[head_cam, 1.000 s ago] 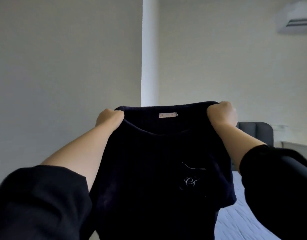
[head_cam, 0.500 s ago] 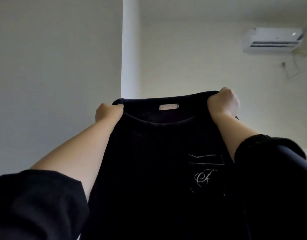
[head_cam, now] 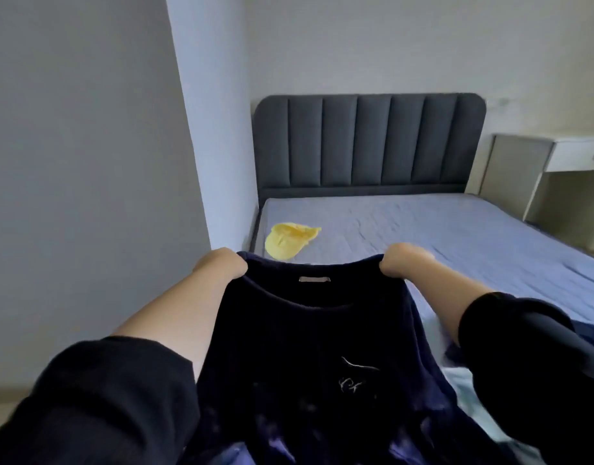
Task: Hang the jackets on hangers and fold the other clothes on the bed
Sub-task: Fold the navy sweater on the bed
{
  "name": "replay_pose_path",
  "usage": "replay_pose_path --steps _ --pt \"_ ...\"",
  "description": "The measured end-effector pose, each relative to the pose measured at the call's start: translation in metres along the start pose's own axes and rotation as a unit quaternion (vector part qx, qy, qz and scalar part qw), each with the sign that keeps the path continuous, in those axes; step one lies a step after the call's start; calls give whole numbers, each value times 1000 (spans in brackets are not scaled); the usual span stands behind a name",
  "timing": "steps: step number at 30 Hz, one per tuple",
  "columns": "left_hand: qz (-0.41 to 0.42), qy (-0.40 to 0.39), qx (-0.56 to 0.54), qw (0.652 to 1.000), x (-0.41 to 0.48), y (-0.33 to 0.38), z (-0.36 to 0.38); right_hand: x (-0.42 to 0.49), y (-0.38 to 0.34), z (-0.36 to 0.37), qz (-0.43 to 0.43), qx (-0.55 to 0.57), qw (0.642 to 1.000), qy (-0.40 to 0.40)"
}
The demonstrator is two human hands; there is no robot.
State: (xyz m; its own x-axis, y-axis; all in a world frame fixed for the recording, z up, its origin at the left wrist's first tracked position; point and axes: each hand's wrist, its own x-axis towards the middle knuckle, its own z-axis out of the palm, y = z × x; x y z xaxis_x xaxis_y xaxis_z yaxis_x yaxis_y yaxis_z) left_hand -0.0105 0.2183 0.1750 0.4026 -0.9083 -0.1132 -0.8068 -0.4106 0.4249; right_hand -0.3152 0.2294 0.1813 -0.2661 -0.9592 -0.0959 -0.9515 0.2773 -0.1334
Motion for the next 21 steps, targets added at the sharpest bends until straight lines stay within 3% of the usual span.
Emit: replay_pose_path --steps 2,3,5,9,13,15,17,20,21 --pt "-87 -103 -151 979 13 -14 42 8 -3 47 50 113 981 -152" --pt "-133 -139 -232 954 19 -19 59 10 -5 65 89 207 951 -212" --pt "-171 -181 -359 900 32 -24 86 22 -12 92 141 332 899 -248" --pt "-139 -159 -502 839 68 -8 100 67 -39 103 163 450 867 -137" --pt "-116 -134 -645 744 101 40 67 122 -59 58 83 471 877 48" --pt "-61 -148 -669 726 114 67 45 148 -70 27 43 463 876 132" --pt "27 -182 -639 747 124 87 30 169 -82 2 5 473 869 144" --pt "111 -163 -414 889 125 86 41 177 -99 11 -19 444 893 79" --pt "117 -148 -341 921 122 77 56 175 -100 30 -27 411 909 65"
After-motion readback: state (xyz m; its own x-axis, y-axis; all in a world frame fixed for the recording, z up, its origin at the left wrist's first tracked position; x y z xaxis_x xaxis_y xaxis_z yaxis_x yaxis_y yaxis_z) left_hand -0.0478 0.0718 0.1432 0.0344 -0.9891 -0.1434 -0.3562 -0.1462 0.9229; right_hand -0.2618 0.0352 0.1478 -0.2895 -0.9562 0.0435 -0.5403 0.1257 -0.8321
